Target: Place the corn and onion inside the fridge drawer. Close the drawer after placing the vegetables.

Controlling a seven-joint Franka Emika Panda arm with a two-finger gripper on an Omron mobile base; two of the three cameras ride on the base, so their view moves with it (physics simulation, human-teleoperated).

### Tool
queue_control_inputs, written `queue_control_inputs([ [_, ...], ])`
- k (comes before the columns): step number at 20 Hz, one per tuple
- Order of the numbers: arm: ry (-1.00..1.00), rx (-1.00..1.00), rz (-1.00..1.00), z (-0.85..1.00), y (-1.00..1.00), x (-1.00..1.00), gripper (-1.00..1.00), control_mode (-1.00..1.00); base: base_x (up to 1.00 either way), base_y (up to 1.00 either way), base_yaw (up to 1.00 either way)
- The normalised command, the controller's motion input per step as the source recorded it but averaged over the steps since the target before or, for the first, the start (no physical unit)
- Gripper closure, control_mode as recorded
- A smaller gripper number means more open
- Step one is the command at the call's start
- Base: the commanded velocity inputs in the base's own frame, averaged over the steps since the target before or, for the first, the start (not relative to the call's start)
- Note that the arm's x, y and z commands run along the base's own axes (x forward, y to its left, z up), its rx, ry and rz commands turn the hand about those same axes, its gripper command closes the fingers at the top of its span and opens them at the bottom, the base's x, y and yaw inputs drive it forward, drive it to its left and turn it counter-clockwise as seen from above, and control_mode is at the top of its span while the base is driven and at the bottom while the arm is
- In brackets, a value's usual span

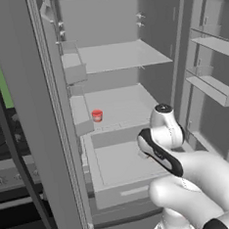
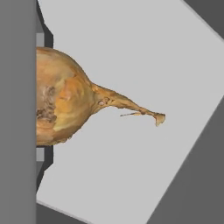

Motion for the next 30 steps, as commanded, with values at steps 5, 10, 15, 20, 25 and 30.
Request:
queue_control_inputs([
  [5,0.05,0.00,0.00,-0.18,0.00,0.25,1.00,-1.00,0.00,0.00,0.00],
  [10,0.00,0.00,0.00,-0.89,0.00,-0.05,1.00,-1.00,0.00,0.00,0.00],
  [15,0.00,-0.02,0.00,-0.91,0.04,-0.01,1.00,-1.00,0.00,0.00,0.00],
  [20,0.00,0.00,0.00,-0.63,0.00,0.00,1.00,-1.00,0.00,0.00,0.00],
  [25,0.00,0.00,0.00,-0.55,0.00,-0.13,-1.00,-1.00,0.00,0.00,0.00],
  [30,-0.01,0.00,0.00,0.09,-0.02,-0.21,-1.00,-1.00,0.00,0.00,0.00],
])
